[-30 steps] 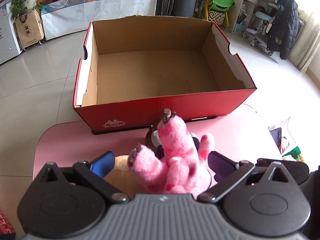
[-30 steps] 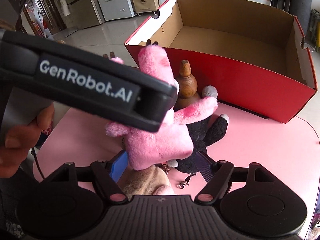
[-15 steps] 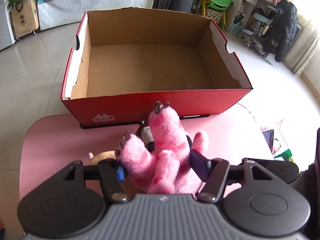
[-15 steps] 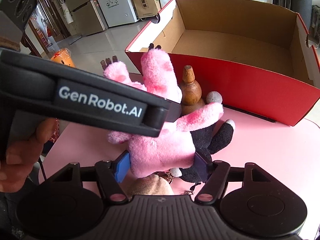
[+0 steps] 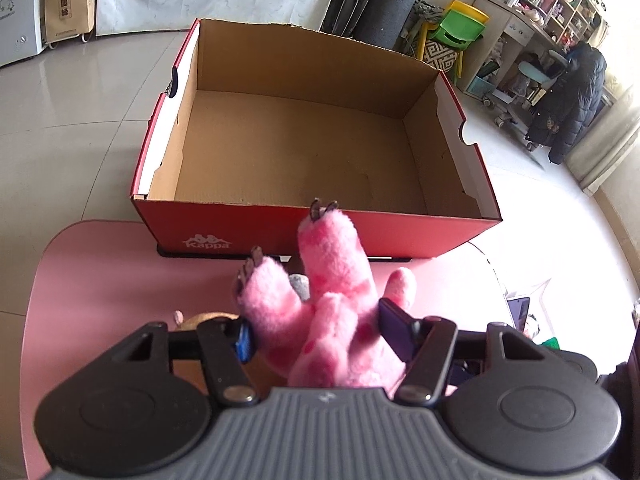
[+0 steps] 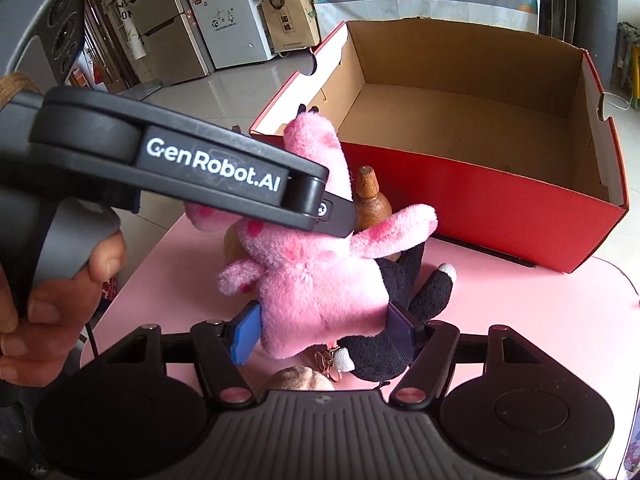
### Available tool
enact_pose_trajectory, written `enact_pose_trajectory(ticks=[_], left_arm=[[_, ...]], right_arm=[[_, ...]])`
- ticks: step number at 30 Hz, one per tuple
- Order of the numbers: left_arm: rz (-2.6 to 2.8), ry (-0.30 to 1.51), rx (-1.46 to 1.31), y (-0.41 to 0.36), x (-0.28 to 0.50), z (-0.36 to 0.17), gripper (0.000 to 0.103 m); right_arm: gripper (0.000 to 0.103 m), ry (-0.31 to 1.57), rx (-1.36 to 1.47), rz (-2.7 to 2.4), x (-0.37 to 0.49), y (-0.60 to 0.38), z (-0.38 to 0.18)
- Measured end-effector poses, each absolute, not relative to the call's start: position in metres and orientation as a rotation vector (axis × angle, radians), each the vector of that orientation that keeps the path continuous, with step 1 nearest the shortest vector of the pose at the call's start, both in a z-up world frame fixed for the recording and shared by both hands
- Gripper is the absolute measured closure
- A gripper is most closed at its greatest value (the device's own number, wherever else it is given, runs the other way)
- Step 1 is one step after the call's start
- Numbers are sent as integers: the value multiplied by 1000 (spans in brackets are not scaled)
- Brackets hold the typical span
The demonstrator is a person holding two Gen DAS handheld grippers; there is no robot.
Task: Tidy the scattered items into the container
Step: 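Close the right gripper on the pink plush while the left gripper also grips it, then lift the pink plush with both grippers and carry it over the shoebox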
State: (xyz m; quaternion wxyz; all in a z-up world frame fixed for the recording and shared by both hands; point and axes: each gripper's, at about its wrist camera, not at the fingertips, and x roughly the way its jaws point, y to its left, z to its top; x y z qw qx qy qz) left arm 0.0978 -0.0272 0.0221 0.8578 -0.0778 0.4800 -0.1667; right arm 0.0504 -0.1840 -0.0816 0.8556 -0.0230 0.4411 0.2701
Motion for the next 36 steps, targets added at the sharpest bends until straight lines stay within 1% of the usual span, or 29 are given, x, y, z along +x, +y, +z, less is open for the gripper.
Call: enact_pose_trajectory(ticks=[5, 9, 13, 22, 26, 35, 36], left_arm=[[-342, 1021, -182, -28, 101, 19, 43], [-339, 1030, -173, -32, 103, 16, 32], [-326, 1044, -175, -36, 105, 11, 29], [-308, 1047, -144, -45, 105, 6, 31], [-304, 1049, -149, -43, 105, 5, 33], [-309, 1061, -132, -46, 104, 2, 33], [-309, 1061, -127, -47, 103, 1, 37]], right_arm=[[36, 933, -52, 561, 56, -178, -85], [36, 934, -50, 561, 54, -174, -77], [36, 942, -47, 563, 54, -173, -75], [33, 985, -37, 550, 53, -175, -80], [29, 1011, -23, 563, 55, -176, -82], [29, 1037, -27, 562, 55, -175, -90], [29, 1036, -27, 561, 55, -176, -90]])
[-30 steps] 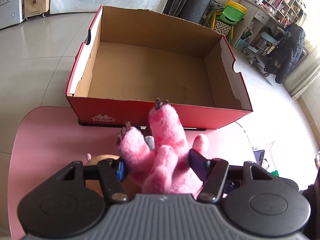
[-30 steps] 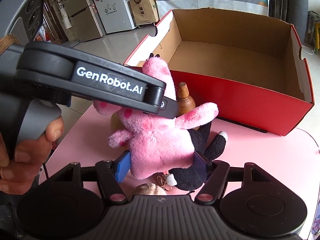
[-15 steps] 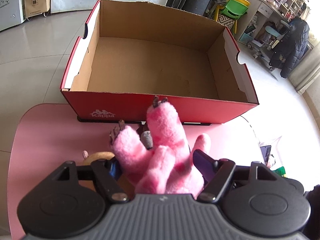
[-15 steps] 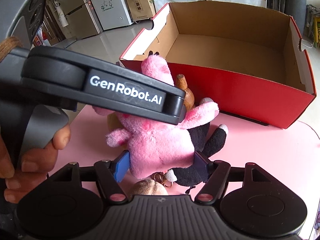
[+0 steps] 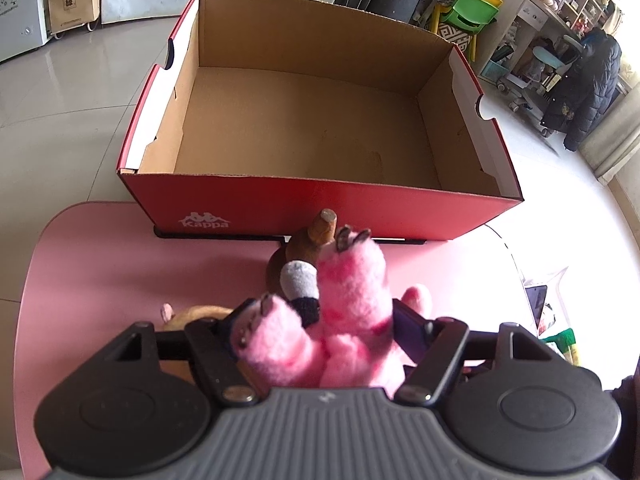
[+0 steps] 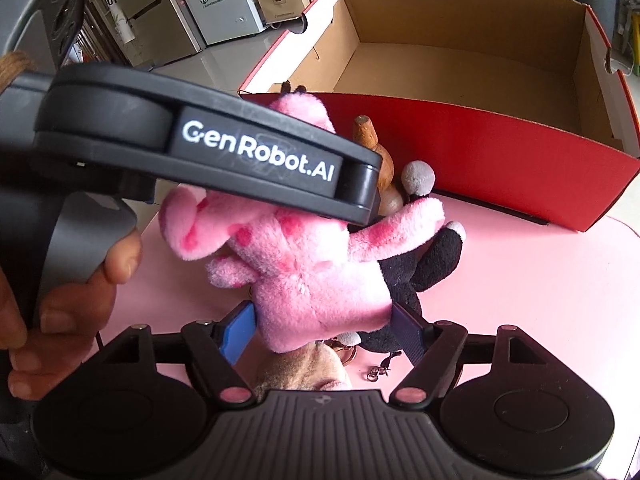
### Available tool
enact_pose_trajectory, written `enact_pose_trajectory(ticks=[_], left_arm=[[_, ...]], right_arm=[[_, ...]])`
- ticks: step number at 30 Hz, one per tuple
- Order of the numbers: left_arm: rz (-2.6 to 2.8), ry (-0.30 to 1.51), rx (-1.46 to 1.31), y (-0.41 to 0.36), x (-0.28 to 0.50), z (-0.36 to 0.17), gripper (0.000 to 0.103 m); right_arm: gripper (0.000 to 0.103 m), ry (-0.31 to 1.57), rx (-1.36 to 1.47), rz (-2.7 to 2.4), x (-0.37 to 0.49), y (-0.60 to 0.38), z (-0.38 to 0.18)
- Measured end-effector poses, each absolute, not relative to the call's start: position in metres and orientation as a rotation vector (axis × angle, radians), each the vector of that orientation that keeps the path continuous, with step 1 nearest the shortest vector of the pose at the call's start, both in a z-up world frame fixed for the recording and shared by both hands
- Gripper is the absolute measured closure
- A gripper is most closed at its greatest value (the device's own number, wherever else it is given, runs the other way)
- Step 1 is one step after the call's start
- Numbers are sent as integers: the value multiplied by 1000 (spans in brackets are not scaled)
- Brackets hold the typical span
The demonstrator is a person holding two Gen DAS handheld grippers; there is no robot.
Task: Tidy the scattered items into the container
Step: 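Lift the pink plush with both grippers and carry it over the shoebox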
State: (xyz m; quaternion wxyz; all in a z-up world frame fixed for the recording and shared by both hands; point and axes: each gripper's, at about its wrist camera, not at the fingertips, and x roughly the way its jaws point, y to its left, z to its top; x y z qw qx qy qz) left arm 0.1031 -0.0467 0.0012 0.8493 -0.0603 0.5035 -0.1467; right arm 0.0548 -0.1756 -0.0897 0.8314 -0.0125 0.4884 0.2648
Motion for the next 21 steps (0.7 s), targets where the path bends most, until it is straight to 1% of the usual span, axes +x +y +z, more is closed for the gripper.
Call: enact_pose_trajectory(ticks=[1, 2, 6, 21], left_arm=[[-311, 1061, -123, -47, 103, 1, 39], [-319, 1065, -126, -47, 103, 0, 44], [-335, 1062, -143, -46, 101, 1, 49], [-388, 902, -240, -39, 102, 55, 50]], right_arm=[[31, 1031, -29, 561, 55, -176, -89], [32, 1027, -28, 561, 55, -176, -89], [35, 1014, -17, 558, 55, -179, -86], [37, 816, -35, 523, 54, -185, -41]])
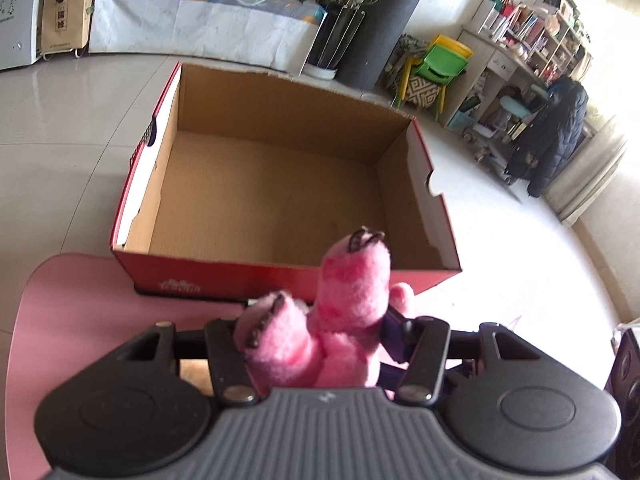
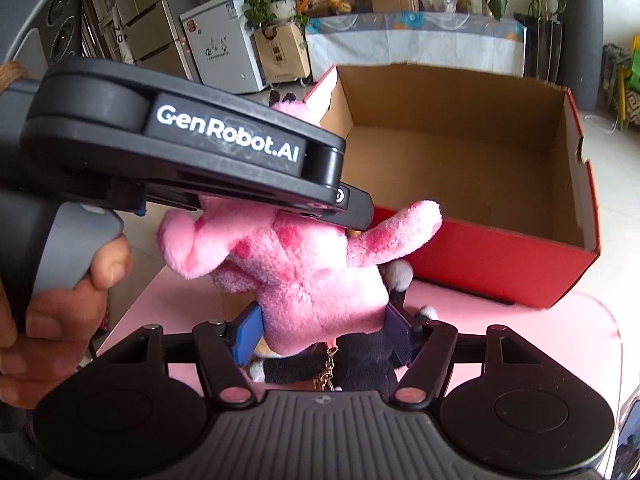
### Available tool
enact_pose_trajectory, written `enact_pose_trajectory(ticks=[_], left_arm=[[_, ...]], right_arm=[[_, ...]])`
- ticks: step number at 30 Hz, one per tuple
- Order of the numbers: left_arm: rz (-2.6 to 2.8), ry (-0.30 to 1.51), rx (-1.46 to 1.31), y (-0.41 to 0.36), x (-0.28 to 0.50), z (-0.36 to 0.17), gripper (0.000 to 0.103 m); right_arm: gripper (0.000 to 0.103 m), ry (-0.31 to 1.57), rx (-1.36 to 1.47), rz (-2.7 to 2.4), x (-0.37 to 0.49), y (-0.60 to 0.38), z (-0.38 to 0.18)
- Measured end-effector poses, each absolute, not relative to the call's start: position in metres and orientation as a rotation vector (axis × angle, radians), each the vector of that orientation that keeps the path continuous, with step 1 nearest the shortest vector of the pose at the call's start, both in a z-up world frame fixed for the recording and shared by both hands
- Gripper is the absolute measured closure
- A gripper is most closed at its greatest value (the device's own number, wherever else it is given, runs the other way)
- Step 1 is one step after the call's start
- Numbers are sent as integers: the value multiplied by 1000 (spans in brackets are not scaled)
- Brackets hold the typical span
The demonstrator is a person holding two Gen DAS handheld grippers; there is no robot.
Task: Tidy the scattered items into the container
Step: 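Lift the pink plush with both grippers and carry it over the shoebox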
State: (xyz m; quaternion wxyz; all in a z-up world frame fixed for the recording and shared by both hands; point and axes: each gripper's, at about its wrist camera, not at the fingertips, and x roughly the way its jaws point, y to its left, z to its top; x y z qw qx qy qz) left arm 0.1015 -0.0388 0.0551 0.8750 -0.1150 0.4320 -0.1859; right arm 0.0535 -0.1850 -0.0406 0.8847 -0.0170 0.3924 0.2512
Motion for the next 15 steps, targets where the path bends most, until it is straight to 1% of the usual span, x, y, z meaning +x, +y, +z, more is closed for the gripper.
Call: enact_pose_trajectory(ticks=[15], left_arm=[[-421, 791, -338, -35, 121, 84, 50]], right_arm=[[38, 681, -81, 447, 61, -190, -3]])
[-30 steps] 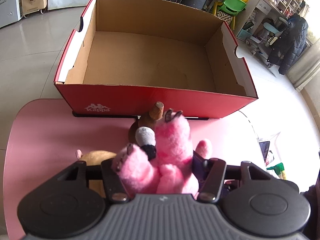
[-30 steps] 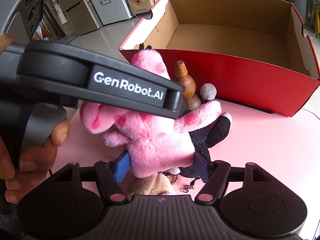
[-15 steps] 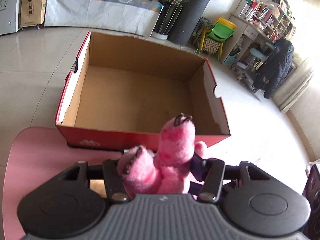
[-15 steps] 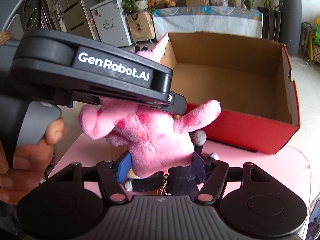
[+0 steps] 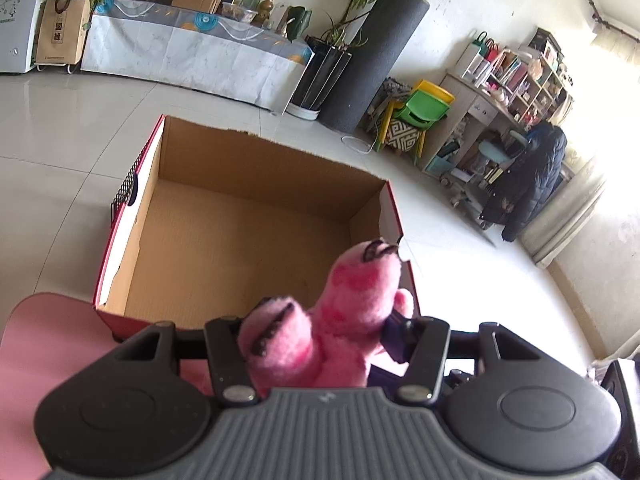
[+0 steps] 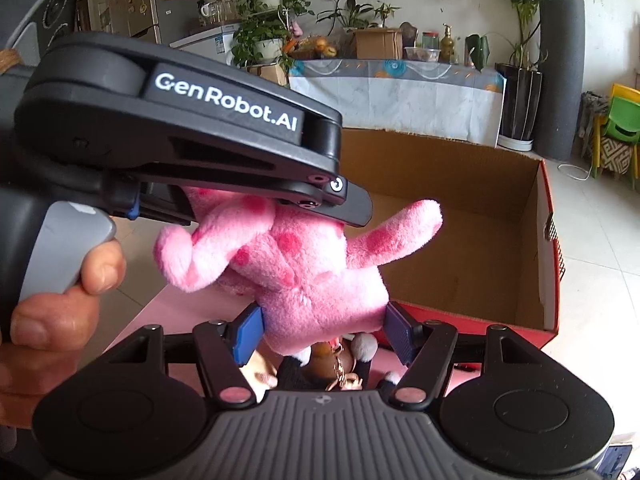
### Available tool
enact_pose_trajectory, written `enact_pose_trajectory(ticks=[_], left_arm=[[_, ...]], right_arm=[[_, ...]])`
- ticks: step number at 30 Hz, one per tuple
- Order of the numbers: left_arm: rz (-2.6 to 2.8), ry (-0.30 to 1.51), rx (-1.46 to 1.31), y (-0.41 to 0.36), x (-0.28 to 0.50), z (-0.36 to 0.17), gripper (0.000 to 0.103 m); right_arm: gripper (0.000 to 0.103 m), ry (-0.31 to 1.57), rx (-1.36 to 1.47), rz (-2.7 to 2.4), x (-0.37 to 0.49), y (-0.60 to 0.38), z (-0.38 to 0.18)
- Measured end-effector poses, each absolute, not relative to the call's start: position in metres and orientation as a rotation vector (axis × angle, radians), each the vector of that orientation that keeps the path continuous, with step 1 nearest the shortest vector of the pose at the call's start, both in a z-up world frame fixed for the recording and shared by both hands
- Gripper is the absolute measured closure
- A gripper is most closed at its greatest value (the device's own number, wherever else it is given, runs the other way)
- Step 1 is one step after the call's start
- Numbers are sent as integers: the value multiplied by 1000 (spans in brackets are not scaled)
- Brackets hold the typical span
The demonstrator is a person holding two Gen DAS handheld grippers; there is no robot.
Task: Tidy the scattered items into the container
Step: 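Lift the pink plush with both grippers and carry it over the shoebox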
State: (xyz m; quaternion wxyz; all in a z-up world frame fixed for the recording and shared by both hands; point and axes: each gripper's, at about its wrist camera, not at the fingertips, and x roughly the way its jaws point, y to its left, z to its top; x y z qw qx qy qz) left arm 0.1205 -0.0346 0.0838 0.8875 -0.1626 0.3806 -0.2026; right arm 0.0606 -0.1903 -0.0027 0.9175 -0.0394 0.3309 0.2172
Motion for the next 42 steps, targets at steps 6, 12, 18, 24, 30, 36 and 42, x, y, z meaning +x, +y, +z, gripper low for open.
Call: enact_pose_trajectory(ticks=[6, 12, 18, 24, 30, 36, 42], left_arm=[[-406, 765, -382, -29, 134, 91, 50], [-417, 727, -420, -24, 147, 102, 50], [-419, 735, -443, -25, 161, 99, 51], [-406, 764, -485, -15, 174, 90, 51], [-412, 762, -519, -5, 181, 89, 52], [-432, 702, -538, 3, 188, 103, 52], [-435, 651, -527, 4, 195, 115, 51]], right_arm=[[38, 649, -89, 433, 73, -181, 8], [40, 599, -88, 420, 82, -179, 18], [56, 605, -27, 409, 98, -177, 18], [56, 637, -24, 412, 109, -169, 11], [56, 617, -6, 407, 119, -168, 10], [56, 547, 7, 395, 126, -169, 21], [56, 500, 37, 387, 134, -167, 32]])
